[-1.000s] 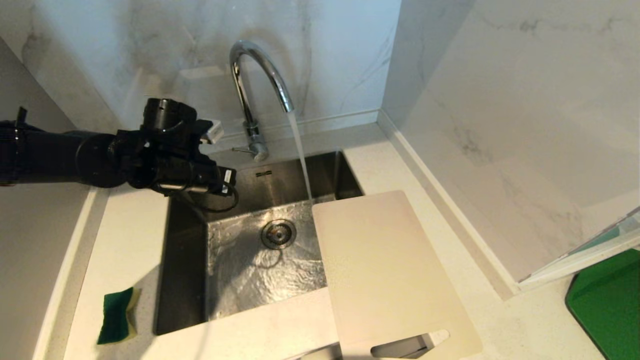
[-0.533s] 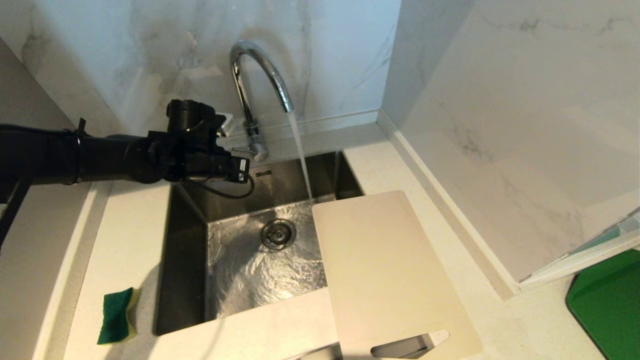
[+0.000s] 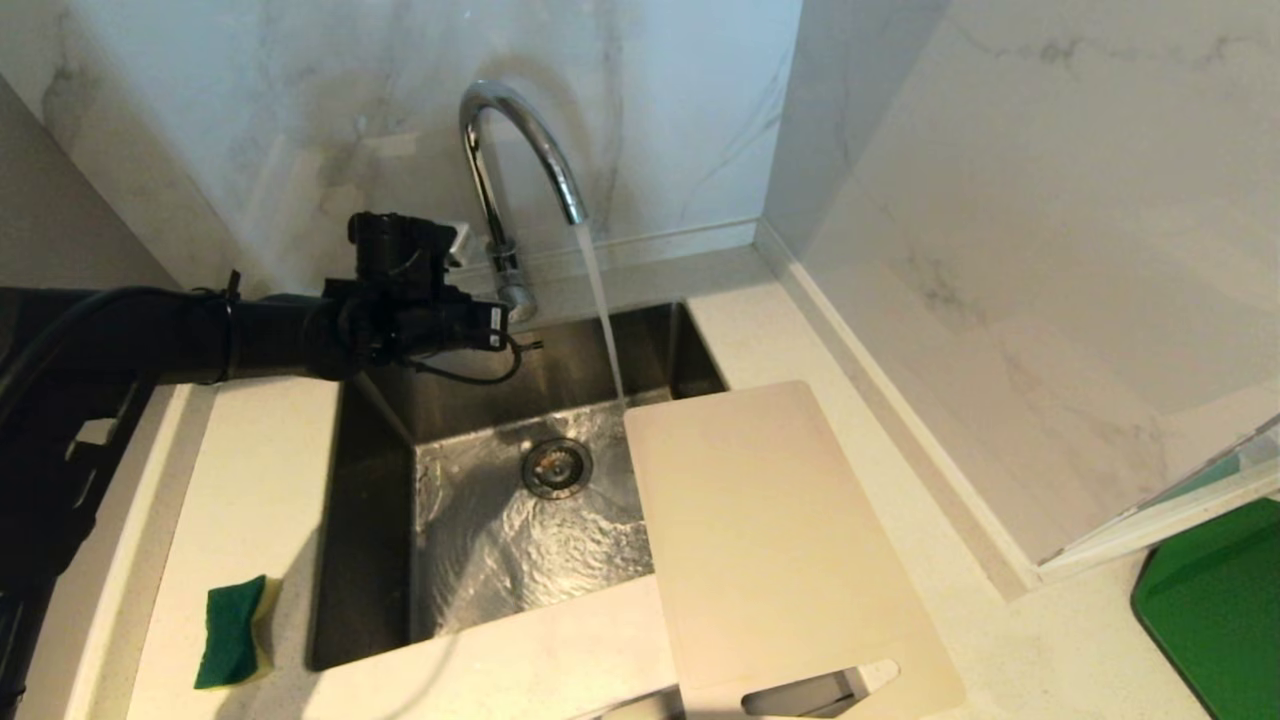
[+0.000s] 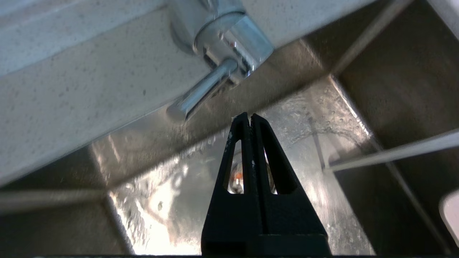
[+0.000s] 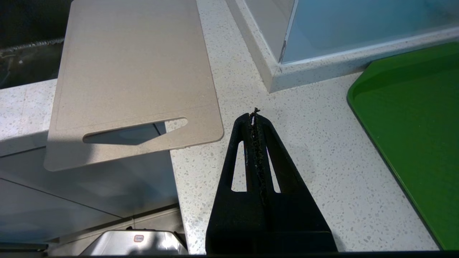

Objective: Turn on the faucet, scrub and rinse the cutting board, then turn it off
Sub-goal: Turn off the tap

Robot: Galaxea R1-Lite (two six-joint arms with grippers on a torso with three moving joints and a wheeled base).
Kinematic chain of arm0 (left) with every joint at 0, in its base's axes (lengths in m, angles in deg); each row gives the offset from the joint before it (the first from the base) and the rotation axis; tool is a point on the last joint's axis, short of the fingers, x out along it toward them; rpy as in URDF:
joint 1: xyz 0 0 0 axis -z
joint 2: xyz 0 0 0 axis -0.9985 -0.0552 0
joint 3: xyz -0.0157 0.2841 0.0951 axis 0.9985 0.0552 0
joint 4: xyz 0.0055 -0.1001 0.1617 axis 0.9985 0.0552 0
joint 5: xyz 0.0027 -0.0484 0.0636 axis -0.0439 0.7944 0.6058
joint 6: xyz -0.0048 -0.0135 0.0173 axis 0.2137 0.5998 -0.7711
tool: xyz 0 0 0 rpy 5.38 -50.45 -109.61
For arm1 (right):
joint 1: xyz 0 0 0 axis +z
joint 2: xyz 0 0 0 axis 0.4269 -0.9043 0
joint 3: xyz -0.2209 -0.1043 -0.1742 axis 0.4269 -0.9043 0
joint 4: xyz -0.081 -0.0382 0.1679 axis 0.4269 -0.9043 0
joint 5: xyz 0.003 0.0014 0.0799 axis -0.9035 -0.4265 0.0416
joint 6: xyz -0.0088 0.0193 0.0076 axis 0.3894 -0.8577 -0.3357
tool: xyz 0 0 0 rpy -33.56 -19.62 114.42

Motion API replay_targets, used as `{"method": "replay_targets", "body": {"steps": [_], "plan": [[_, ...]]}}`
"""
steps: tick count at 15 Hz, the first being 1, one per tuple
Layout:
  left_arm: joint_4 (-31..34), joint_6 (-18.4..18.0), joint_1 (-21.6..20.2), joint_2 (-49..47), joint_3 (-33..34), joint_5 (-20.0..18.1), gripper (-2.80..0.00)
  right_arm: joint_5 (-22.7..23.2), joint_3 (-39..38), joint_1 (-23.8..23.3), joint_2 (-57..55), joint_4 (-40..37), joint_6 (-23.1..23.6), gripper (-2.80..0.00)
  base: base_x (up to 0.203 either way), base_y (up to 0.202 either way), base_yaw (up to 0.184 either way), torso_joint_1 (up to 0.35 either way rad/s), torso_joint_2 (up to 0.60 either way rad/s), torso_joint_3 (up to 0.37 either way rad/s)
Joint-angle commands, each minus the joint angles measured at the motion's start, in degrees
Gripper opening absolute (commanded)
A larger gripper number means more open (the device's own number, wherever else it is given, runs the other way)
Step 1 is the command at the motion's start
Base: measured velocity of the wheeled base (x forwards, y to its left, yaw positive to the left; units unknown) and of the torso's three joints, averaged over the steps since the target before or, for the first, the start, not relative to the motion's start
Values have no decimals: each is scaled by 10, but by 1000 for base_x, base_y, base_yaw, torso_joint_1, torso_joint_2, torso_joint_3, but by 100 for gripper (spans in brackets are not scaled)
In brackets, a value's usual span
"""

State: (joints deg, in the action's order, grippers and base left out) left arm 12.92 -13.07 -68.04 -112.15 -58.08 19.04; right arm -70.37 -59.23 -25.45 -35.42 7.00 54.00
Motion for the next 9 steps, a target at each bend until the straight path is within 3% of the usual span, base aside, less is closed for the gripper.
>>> {"method": "replay_targets", "body": {"steps": [1, 9], "plan": [[-15, 1, 0, -11, -1, 1, -280, 1, -1, 0, 0, 0, 0, -280, 0, 0, 0, 0, 0, 0], [-75, 0, -18, -26, -10, -2, -280, 0, -1, 0, 0, 0, 0, -280, 0, 0, 0, 0, 0, 0]]}}
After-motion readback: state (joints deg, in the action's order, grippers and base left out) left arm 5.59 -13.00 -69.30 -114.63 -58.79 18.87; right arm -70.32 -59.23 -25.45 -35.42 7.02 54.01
